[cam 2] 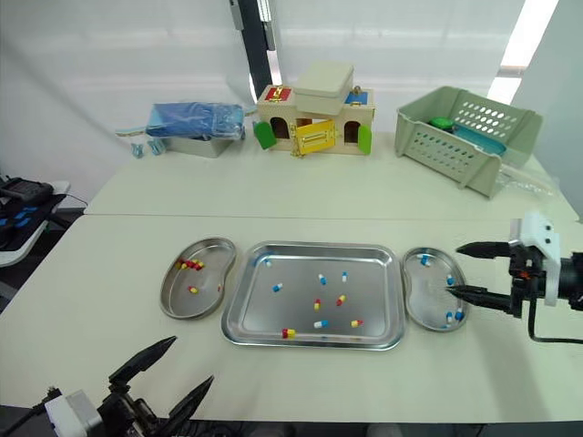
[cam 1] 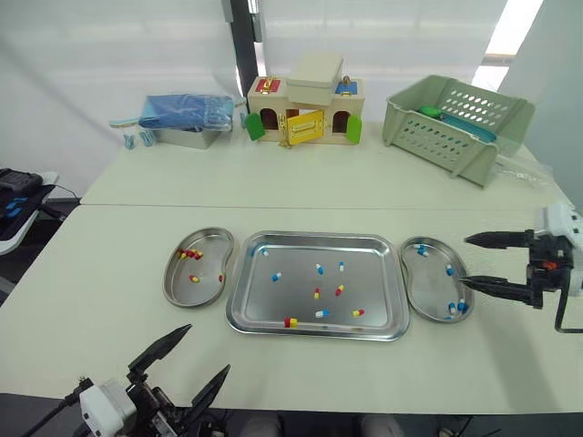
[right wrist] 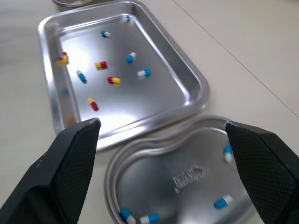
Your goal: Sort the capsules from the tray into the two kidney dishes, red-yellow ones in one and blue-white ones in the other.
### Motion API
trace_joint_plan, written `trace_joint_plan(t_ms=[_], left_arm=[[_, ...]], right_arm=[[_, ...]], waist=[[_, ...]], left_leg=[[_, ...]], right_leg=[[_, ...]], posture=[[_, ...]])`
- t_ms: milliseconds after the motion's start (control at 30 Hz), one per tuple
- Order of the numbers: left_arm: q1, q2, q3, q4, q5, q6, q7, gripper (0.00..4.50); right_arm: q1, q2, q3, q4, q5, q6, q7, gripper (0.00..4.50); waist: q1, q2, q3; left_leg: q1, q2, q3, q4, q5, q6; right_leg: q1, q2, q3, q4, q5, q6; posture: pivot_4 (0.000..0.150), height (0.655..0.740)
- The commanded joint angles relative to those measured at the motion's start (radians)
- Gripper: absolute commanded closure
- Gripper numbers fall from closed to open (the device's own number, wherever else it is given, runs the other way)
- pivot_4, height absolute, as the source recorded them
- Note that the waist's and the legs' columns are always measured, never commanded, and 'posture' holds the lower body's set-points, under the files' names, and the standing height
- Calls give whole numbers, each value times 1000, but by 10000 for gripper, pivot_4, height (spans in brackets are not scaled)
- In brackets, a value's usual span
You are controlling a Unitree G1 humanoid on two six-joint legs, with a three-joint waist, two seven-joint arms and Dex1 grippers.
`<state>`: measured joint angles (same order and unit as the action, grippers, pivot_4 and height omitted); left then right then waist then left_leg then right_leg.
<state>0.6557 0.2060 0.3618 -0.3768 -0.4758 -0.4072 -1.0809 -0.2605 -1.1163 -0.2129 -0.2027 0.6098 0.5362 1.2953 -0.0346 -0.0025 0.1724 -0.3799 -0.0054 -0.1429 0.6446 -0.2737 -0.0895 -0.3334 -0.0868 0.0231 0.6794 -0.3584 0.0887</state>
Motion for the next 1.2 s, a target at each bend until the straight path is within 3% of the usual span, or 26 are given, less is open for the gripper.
trace_joint_plan(t_ms=[33, 200, 433, 833, 1200], left_arm=[[30, -28, -41, 17, 16, -82, 26, 131], [66, -60, -96, 56, 42, -159, 72, 131], [26, -30, -120, 133, 27, -207, 116, 131], [37, 14, -134, 181, -6, -256, 116, 131], [51, 22, -133, 209, -7, -282, 128, 131]], right_arm=[[-181, 30, 170, -77, -1, 102, 5, 0], [-411, 216, 417, -74, -74, 174, -28, 0], [-637, 529, 709, 153, -323, 65, -72, 0], [-743, 852, 782, 542, -488, -128, -101, 0], [-832, 1008, 779, 881, -629, -317, -112, 0]], waist=[[-1, 0, 0], [-8, -3, 2], [-18, -3, 2], [-23, -3, 2], [-27, -3, 2]], left_leg=[[0, 0, 0, 0, 0, 0], [-1, 0, 2, 0, -1, 1], [-2, -2, 9, -1, -3, 4], [-2, -2, 9, 0, -3, 4], [-2, -1, 10, -1, -3, 5]], right_leg=[[0, 0, 0, 0, 0, 0], [-1, 0, 2, -3, 1, 2], [-7, -1, 10, -5, 2, 4], [-11, -1, 12, 1, 2, 4], [-17, 1, 15, 3, 2, 4]], posture=[[1500, 7400], [1500, 7400], [1500, 7400], [1500, 7400], [1500, 7400]])
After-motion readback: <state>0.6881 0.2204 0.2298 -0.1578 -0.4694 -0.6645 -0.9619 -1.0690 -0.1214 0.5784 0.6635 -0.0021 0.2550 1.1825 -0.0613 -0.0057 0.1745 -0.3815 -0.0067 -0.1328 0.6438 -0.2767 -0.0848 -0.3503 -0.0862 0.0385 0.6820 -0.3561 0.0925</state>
